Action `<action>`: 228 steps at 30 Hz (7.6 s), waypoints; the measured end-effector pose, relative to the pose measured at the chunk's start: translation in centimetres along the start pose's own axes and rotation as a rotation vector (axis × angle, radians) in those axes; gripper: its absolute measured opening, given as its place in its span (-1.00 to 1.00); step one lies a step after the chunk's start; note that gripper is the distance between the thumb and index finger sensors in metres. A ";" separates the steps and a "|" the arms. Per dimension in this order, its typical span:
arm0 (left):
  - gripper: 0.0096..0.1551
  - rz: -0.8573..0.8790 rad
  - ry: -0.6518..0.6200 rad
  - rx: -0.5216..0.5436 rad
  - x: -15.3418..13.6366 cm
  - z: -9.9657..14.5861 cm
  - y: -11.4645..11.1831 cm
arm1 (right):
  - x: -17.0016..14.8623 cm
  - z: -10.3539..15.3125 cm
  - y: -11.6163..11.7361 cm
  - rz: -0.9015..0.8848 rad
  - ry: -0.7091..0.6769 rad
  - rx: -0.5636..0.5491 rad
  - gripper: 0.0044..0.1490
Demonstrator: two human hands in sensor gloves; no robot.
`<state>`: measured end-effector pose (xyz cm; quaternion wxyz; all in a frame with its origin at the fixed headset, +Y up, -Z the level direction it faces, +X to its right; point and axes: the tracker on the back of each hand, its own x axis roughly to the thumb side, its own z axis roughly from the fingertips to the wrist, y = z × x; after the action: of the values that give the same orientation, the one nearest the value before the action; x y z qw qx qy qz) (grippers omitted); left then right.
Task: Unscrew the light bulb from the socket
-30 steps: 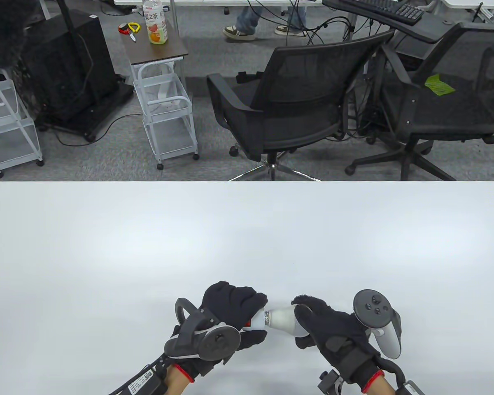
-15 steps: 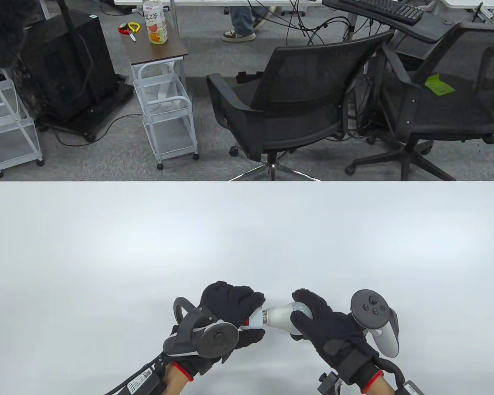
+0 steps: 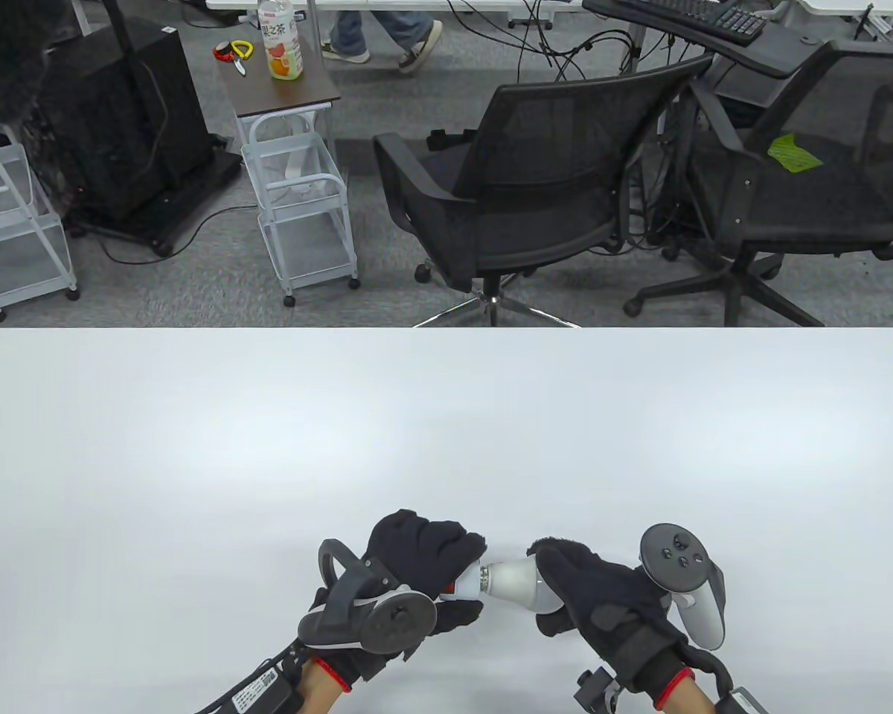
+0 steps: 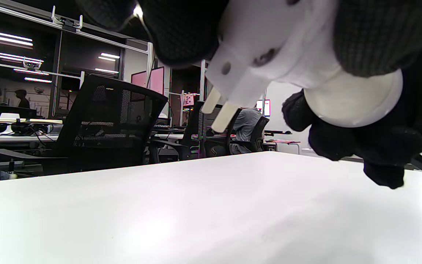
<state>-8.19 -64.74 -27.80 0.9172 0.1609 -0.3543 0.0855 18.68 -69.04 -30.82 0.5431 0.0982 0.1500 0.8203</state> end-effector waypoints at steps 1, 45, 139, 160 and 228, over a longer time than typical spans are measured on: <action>-0.09 0.006 0.007 -0.004 -0.1 0.0 -0.1 | 0.1 0.0 0.0 -0.002 -0.005 -0.004 0.05; -0.06 0.047 0.175 -0.091 -2.6 0.1 -1.1 | 0.5 0.3 -2.1 0.396 0.004 -0.229 0.08; -0.11 0.010 0.660 -0.300 -8.5 2.5 -7.3 | 0.1 0.1 -2.5 0.905 0.218 -0.370 0.14; -0.14 -0.115 0.574 -0.400 -7.2 2.2 -8.5 | 0.1 0.1 -2.6 0.909 0.217 -0.369 0.13; 0.14 -0.320 0.492 -0.040 -9.6 4.1 4.2 | 2.6 2.9 -9.2 0.834 0.113 -0.409 0.23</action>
<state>-18.91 -62.64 -30.46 0.9804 0.1710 -0.0930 -0.0311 26.54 -62.90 -31.32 0.1663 -0.0039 -0.0374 0.9854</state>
